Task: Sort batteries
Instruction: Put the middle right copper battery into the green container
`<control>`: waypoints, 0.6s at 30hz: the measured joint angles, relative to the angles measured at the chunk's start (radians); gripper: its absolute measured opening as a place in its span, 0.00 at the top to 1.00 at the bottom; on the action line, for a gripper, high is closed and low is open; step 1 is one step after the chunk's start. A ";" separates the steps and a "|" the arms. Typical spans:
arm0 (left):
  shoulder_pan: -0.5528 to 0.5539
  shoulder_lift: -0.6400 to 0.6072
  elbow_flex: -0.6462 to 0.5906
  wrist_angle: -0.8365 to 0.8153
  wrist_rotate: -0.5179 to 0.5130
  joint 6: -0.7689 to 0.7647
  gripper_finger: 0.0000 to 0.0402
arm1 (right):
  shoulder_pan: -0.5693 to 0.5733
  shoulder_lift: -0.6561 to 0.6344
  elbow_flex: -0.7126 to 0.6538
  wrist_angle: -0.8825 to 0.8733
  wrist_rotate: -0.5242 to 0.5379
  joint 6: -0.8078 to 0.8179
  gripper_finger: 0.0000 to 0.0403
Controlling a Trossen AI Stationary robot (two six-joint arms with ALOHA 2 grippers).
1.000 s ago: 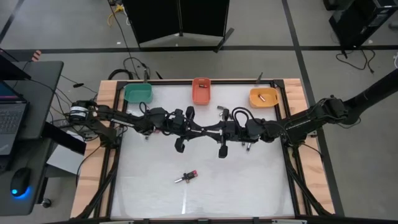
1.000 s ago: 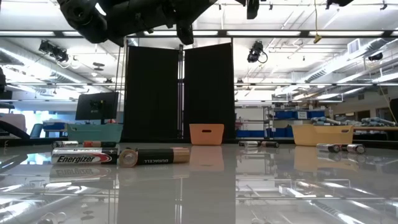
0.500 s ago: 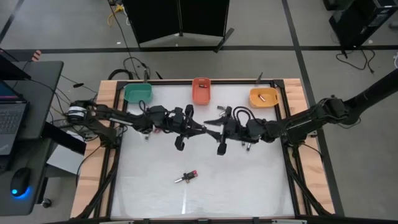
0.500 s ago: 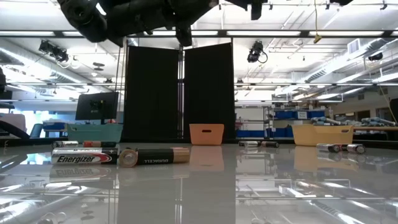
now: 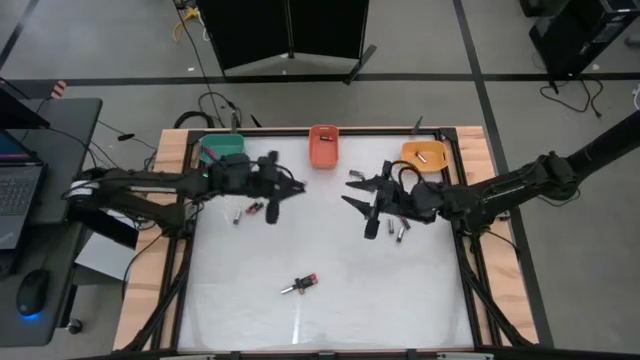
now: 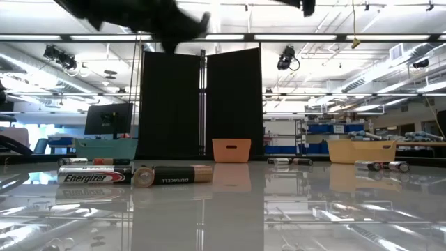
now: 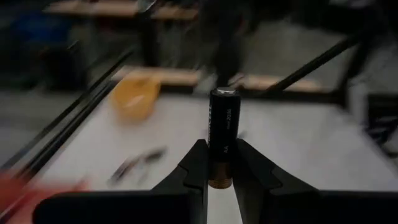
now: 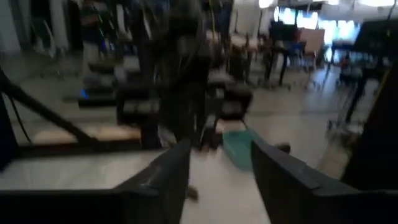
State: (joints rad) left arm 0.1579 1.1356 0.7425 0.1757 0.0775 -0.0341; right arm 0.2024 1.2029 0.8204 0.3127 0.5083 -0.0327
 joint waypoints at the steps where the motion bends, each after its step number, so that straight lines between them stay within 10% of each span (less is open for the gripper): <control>1: 0.014 -0.032 0.000 -0.073 -0.033 -0.008 0.87 | 0.000 0.004 0.000 -0.021 0.005 0.010 0.63; 8: 0.175 -0.144 0.000 -0.481 -0.140 -0.120 0.87 | -0.015 0.094 -0.001 -0.086 0.008 0.039 0.97; 18: 0.521 -0.078 0.001 -0.718 -0.142 -0.126 0.87 | -0.037 0.187 -0.001 -0.096 0.007 0.063 0.97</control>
State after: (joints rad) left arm 0.6788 1.0576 0.7437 -0.5418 -0.0647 -0.1601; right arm 0.1650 1.3898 0.8192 0.2170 0.5156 0.0305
